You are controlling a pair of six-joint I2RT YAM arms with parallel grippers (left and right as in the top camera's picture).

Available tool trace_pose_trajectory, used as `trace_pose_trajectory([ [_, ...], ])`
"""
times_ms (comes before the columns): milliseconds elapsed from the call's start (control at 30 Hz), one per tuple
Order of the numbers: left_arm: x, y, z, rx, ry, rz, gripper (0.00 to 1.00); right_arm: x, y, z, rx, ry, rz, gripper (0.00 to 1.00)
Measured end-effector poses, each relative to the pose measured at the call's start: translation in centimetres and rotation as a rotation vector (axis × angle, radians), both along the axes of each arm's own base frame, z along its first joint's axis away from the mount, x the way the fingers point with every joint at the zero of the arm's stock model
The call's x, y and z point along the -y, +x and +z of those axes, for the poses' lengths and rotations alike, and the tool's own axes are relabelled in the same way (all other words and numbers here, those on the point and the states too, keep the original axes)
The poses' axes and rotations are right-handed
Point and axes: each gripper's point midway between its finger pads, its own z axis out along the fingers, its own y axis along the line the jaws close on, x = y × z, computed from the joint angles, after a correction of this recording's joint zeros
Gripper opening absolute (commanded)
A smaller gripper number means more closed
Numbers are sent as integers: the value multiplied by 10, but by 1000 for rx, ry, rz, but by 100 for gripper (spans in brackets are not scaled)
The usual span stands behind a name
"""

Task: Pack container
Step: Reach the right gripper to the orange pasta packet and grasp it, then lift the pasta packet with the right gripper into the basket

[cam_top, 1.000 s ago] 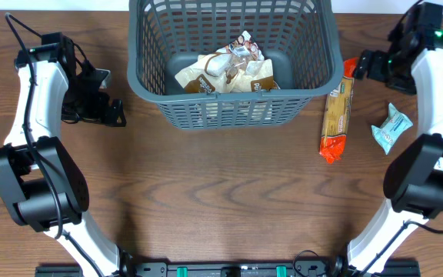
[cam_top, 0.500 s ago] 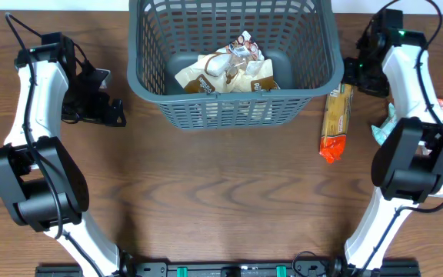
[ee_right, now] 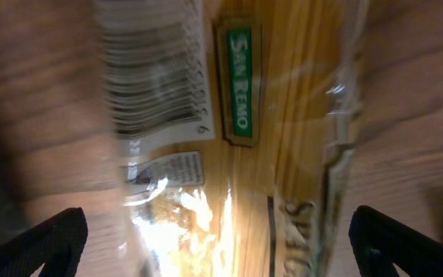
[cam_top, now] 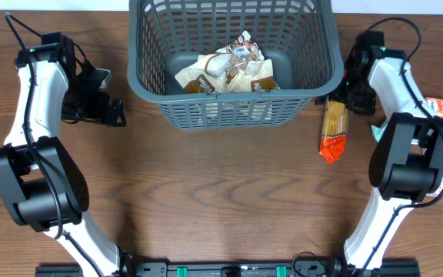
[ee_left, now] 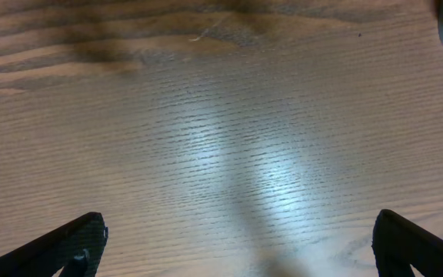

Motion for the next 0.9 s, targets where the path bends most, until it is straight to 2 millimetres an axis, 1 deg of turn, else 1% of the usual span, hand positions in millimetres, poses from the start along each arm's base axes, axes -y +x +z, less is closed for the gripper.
trace_pose_trajectory([
  [100,0,0,0,0,-1,0,98,-1,-5,-12,-7,1,-3,99],
  [133,0,0,0,0,-1,0,99,-1,-7,-17,-9,1,-4,97],
  [167,0,0,0,0,-1,0,99,-1,-8,-18,-12,2,-5,95],
  [233,0,0,0,0,-1,0,99,-1,-11,-23,-15,2,-5,84],
  [267,0,0,0,0,-1,0,99,-1,-11,-24,-14,2,-6,75],
  [300,0,0,0,0,-1,0,99,-1,-11,-25,-12,-2,-5,64],
  [367,0,0,0,0,-1,0,98,0,-8,-25,-1,-3,-10,46],
  [433,0,0,0,0,-1,0,98,0,-7,-25,3,-5,-11,35],
  [467,0,0,0,0,-1,0,99,1,-7,-25,4,-7,-13,25],
  [533,0,0,0,0,-1,0,99,1,-6,-25,9,-8,-13,12],
  [567,0,0,0,0,-1,0,99,1,-5,-23,15,-9,-15,7],
  [633,0,0,0,0,-1,0,99,2,-1,-21,33,-12,-18,2],
  [800,0,0,0,0,-1,0,99,8,2,-17,43,-3,-35,1],
  [867,0,0,0,0,-2,0,99,17,3,-13,43,-6,-55,1],
  [900,0,0,0,0,-2,0,99,27,4,-9,43,-5,-77,1],
])
